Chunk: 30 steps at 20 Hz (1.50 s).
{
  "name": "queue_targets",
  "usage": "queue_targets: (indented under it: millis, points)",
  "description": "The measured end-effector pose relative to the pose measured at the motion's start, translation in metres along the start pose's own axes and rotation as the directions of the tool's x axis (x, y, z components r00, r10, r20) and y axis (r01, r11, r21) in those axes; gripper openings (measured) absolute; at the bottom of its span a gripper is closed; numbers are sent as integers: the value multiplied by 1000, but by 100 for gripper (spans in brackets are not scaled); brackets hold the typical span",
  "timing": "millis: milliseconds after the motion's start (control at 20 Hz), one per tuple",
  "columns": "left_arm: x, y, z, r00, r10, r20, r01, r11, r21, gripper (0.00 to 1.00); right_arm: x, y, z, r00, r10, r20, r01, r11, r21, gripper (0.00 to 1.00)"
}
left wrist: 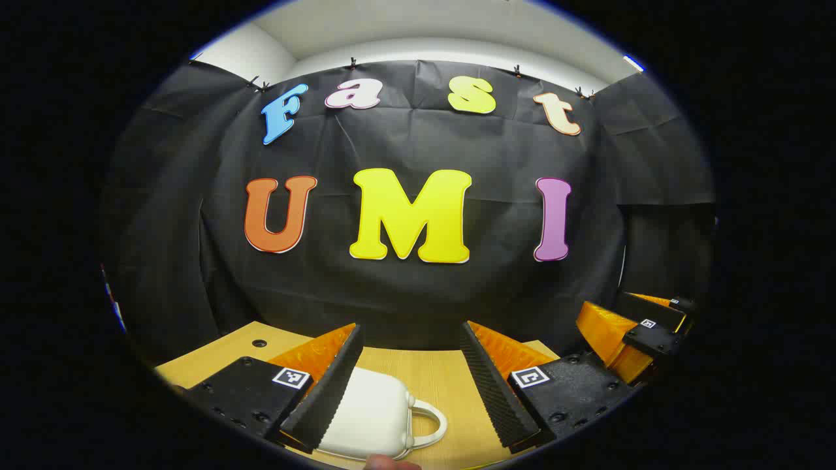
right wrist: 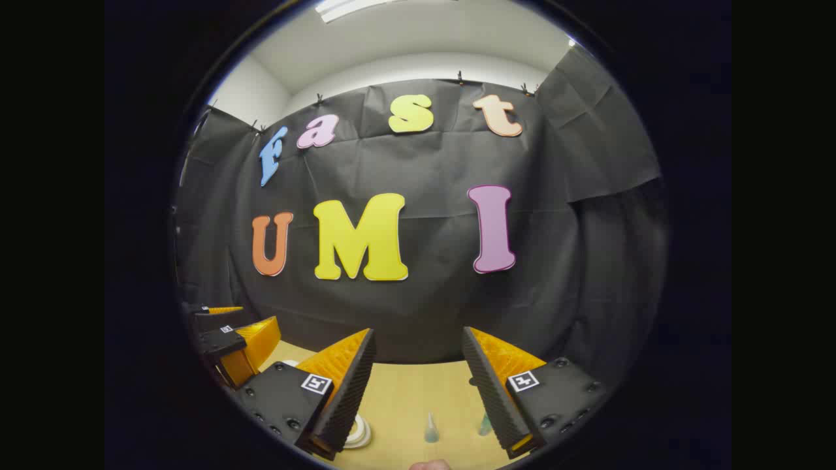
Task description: First open the suitcase, pack the skin care products into it, and then close the suitcase.
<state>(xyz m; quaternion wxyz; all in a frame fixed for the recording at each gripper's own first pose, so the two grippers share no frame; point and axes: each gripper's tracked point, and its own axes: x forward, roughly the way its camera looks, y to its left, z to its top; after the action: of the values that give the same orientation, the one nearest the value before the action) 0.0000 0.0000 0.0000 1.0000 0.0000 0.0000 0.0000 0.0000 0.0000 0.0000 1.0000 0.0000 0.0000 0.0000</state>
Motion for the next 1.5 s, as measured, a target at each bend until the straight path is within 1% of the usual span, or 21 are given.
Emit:
queue_targets:
  millis: [200, 300, 400, 450, 500, 550, 700, 950, 1050, 1300, 1350, 1400, 1500]
  points:
    - [1, -5, -4, 1000, -5, -9, 5, 1000, -6, 96, 1, -2, -5, 1000, 7, -15, -7, 1000, -6, 79]
    - [2, -11, -4, 1000, -29, -9, 29, 1000, -8, 96, 2, -3, -9, 1000, 11, -27, -11, 1000, -17, 79]
    - [1, -12, -3, 1000, -30, -7, 30, 1000, -4, 96, 0, -5, -8, 1000, 11, -24, -12, 1000, -19, 77]
    - [1, -13, -4, 999, -31, -6, 31, 1000, -2, 96, 0, -7, -7, 1000, 10, -26, -10, 1000, -15, 79]
    - [0, -14, -4, 999, -34, -8, 34, 999, 1, 96, 0, -7, -8, 1000, 11, -24, -12, 1000, -11, 77]
    - [1, -14, -3, 999, -33, -4, 33, 999, 8, 96, 0, -8, -8, 1000, 12, -26, -12, 1000, -12, 79]
    - [0, -16, -6, 999, -34, -11, 34, 999, 15, 96, -1, -10, -9, 1000, 18, -25, -19, 1000, -9, 79]
    - [-1, -24, -13, 998, -50, -31, 51, 998, 34, 96, -5, -8, -7, 998, 61, -13, -62, 997, -40, 79]
    - [-2, -29, -17, 997, -65, -41, 67, 996, 52, 96, -6, -13, -9, 998, 64, -12, -64, 997, -45, 79]
    - [0, -39, -43, 990, -99, -101, 111, 987, 114, 96, -11, -39, -20, 999, 35, -32, -37, 998, -57, 79]
    - [2, -44, -52, 985, -120, -122, 136, 981, 138, 96, -12, -45, -23, 999, 29, -40, -31, 998, -63, 79]
    - [4, -52, -65, 976, -153, -152, 178, 970, 165, 96, -13, -52, -26, 999, 20, -47, -23, 998, -66, 79]
    - [7, -56, -96, 957, -182, -225, 235, 943, 235, 97, -10, -69, -35, 997, -9, -71, 3, 997, -81, 79]
